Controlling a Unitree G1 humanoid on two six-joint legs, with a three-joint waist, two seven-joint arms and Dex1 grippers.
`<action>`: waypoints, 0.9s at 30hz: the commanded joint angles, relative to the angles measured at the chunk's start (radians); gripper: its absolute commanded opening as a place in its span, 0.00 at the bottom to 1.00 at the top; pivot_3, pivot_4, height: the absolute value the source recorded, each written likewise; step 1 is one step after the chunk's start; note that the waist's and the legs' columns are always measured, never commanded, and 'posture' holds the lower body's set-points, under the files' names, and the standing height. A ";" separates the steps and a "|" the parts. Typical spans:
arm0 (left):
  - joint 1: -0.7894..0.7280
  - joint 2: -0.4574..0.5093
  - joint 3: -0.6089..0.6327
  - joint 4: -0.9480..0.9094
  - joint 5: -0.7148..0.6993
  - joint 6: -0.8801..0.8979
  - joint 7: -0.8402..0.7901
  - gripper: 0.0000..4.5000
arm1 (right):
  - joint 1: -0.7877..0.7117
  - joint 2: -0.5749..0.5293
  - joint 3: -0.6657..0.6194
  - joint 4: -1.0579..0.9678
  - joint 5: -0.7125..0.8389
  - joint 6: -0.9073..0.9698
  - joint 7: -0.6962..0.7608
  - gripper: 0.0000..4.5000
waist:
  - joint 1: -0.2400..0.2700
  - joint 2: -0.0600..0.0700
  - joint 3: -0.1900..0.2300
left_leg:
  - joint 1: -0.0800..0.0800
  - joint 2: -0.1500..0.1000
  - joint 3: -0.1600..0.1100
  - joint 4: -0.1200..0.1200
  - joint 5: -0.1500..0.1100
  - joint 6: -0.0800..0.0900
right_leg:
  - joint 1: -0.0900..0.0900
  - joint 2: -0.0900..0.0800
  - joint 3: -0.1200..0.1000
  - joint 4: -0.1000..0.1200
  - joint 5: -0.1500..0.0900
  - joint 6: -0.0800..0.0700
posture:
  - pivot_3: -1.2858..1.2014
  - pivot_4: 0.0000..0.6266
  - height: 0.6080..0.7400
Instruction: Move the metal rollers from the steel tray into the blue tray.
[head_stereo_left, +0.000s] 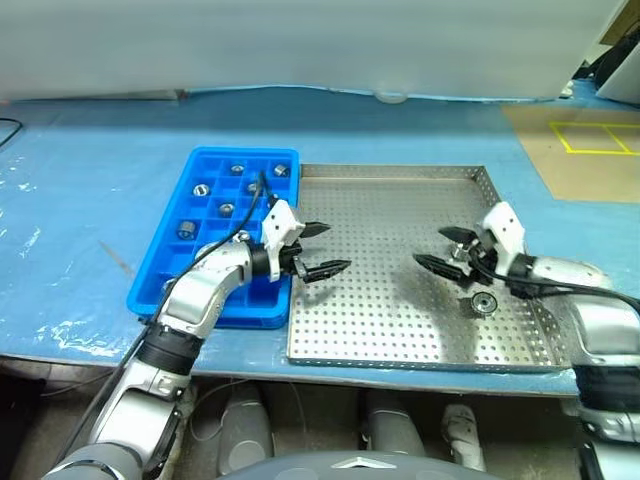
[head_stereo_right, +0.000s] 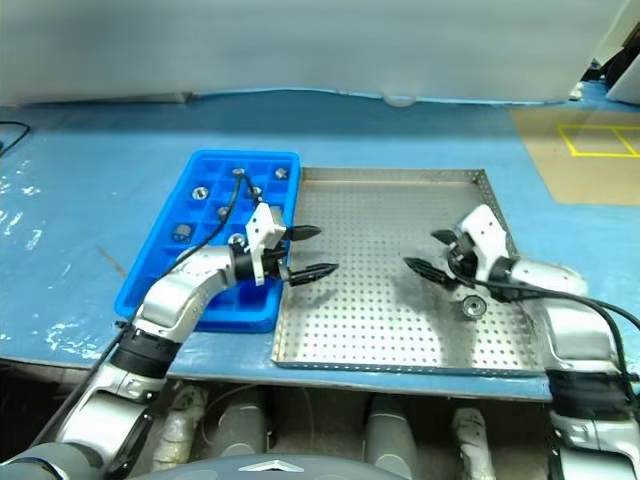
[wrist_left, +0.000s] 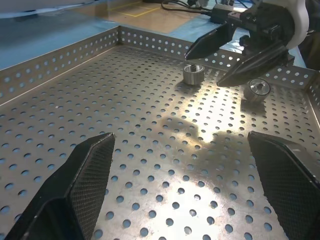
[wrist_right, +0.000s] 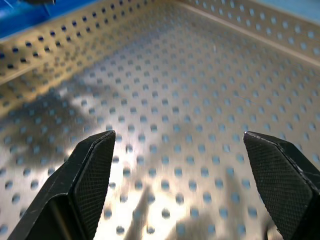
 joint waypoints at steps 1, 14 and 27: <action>-0.027 -0.006 -0.007 0.024 0.009 -0.035 -0.039 1.00 | 0.072 -0.037 -0.053 -0.056 0.004 0.033 -0.040 0.96 | -0.006 0.000 0.000 | 0.000 0.000 0.000 0.000 0.000 0.000 | 0.000 0.000 0.000 0.000 0.000 0.000 | 0.41 0.24 1.00; -0.045 -0.017 -0.010 0.070 0.029 -0.063 -0.083 1.00 | 0.289 -0.077 -0.068 -0.091 0.021 0.067 -0.087 0.82 | -0.012 -0.001 -0.001 | 0.001 0.000 0.001 0.000 -0.001 0.002 | 0.001 0.000 0.001 -0.002 -0.004 0.007 | 0.40 0.24 1.00; 0.067 0.072 0.123 -0.100 0.005 0.016 0.053 1.00 | -0.187 0.074 0.153 -0.035 0.167 0.060 0.038 0.40 | -0.020 0.000 -0.001 | 0.001 0.001 0.001 -0.002 0.000 0.001 | -0.002 0.000 -0.001 0.001 -0.001 0.001 | 0.51 0.24 1.00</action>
